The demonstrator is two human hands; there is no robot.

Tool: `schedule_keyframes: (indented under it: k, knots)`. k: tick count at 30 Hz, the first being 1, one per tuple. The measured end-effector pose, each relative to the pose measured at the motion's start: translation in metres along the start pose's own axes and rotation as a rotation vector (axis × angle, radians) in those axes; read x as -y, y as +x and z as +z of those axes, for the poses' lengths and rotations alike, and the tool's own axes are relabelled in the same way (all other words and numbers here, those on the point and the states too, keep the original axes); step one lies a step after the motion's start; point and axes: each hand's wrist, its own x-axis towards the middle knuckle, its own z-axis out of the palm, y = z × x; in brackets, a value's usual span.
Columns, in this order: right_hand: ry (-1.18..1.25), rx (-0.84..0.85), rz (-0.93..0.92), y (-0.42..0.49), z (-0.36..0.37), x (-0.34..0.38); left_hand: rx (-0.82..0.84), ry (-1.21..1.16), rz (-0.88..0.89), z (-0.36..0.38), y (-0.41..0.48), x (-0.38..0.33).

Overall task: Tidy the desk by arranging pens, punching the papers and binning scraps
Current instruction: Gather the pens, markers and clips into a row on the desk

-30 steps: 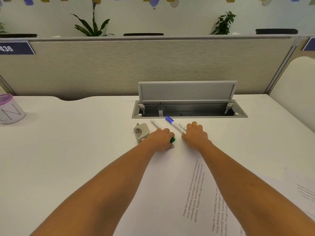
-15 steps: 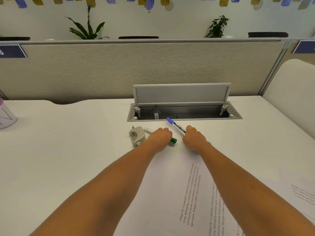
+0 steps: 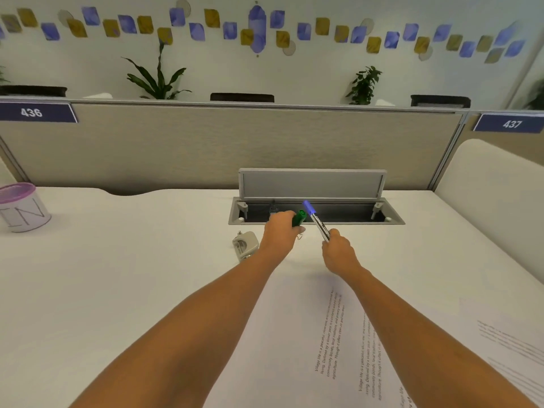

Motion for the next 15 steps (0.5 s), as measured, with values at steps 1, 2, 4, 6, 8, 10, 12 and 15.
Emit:
schedule_keyframes:
  k: [1,2,4,6,8,10,12,15]
  knots:
    - [0.014,0.004,-0.014,-0.006,0.000,0.006,-0.043,-0.064,-0.003,-0.007,-0.007,-0.002]
    - [0.028,0.008,-0.031,-0.013,0.000,0.012,-0.087,-0.118,-0.005,-0.015,-0.013,-0.003]
    - [0.056,0.022,-0.051,-0.027,0.001,0.025,-0.172,-0.218,-0.022,-0.032,-0.026,-0.001]
    - [0.077,0.039,-0.076,-0.042,0.004,0.040,-0.246,-0.323,-0.047,-0.052,-0.037,0.004]
    - [0.109,0.058,-0.103,-0.056,0.009,0.057,-0.285,-0.383,-0.094,-0.073,-0.047,0.016]
    - [0.155,0.087,-0.118,-0.070,0.018,0.077,-0.301,-0.412,-0.153,-0.093,-0.057,0.029]
    - [0.187,0.126,-0.138,-0.085,0.029,0.097,-0.329,-0.434,-0.193,-0.114,-0.067,0.044]
    - [0.196,0.169,-0.178,-0.105,0.048,0.123,-0.361,-0.413,-0.240,-0.142,-0.085,0.070]
